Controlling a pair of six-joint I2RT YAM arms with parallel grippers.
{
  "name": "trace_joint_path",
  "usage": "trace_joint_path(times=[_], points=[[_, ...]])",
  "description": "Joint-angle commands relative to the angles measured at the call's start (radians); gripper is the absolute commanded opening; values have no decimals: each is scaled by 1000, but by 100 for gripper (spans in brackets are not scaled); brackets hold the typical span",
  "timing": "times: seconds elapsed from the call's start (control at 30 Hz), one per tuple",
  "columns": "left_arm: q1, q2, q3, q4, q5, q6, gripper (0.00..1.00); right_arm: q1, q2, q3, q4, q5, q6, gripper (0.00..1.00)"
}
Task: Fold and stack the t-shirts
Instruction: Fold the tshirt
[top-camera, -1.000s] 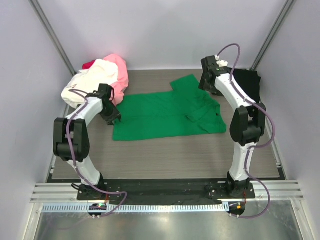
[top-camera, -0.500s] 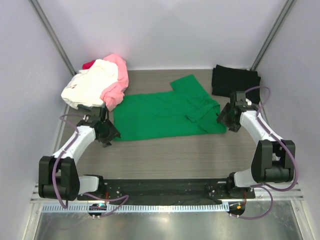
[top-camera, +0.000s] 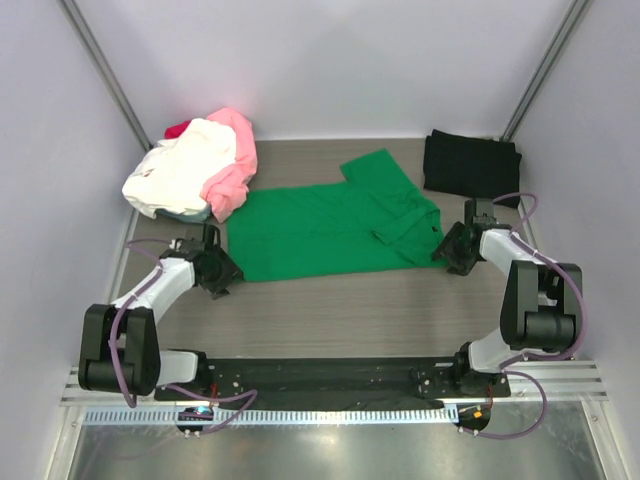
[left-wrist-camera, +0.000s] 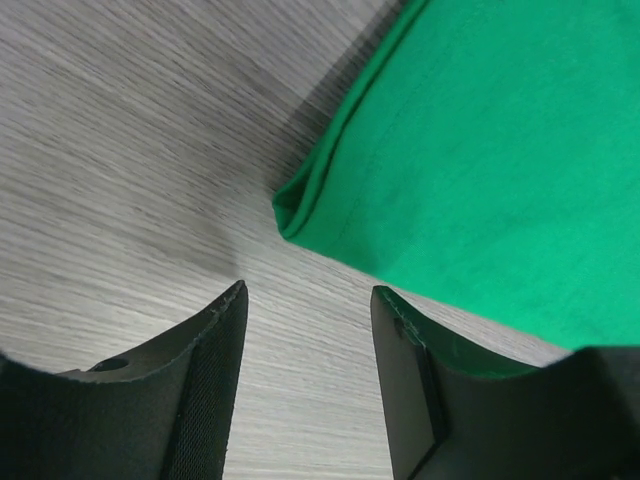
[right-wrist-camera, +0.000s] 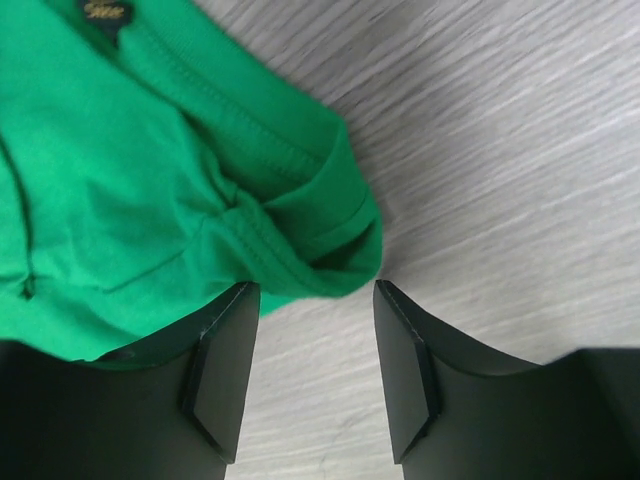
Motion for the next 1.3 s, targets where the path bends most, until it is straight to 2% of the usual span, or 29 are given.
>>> trace_joint_path(times=[0.0, 0.23, 0.33, 0.4, 0.43, 0.47, 0.5, 0.53, 0.67, 0.7, 0.8, 0.9, 1.1, 1.13, 1.27], points=[[4, 23, -16, 71, 5, -18, 53, -14, 32, 14, 61, -11, -12, 56], [4, 97, -21, 137, 0, -30, 49, -30, 95, 31, 77, 3, -33, 56], [4, 140, -9, 148, -26, -27, 44, -30, 103, 34, 81, 14, -32, 50], [4, 172, 16, 154, -30, -21, 32, -30, 106, 44, 81, 20, -32, 27], [4, 183, 28, 158, -14, -16, 24, -30, 107, 52, 75, 23, -32, 12], [4, 199, 65, 155, -3, -10, 11, -30, 107, 78, 54, 25, -32, 7], [4, 219, 85, 148, 8, -1, 4, -30, 106, 98, 36, 25, -35, 3], [4, 224, 114, 131, 16, 4, 0, -30, 103, 119, 14, 25, -38, 1], [4, 175, 281, -68, 5, 54, 0, -30, 36, 294, -107, 25, -53, 1], [4, 154, 347, -105, -31, 64, 0, -30, 13, 319, -156, 93, -58, 1], [5, 59, 399, -217, -85, 79, 0, -36, -76, 360, -218, 129, -73, 1], [5, -27, 360, -256, -64, 67, 0, -36, -142, 295, -242, 120, -70, 1], [5, -190, 75, -224, 2, -5, 0, -47, -271, 25, -215, 101, 8, 1], [5, -208, 3, -210, 29, -16, 0, -65, -291, -42, -209, 74, 46, 1], [7, -293, -125, -164, 125, -83, 0, -93, -371, -184, -167, -4, 157, 1]])
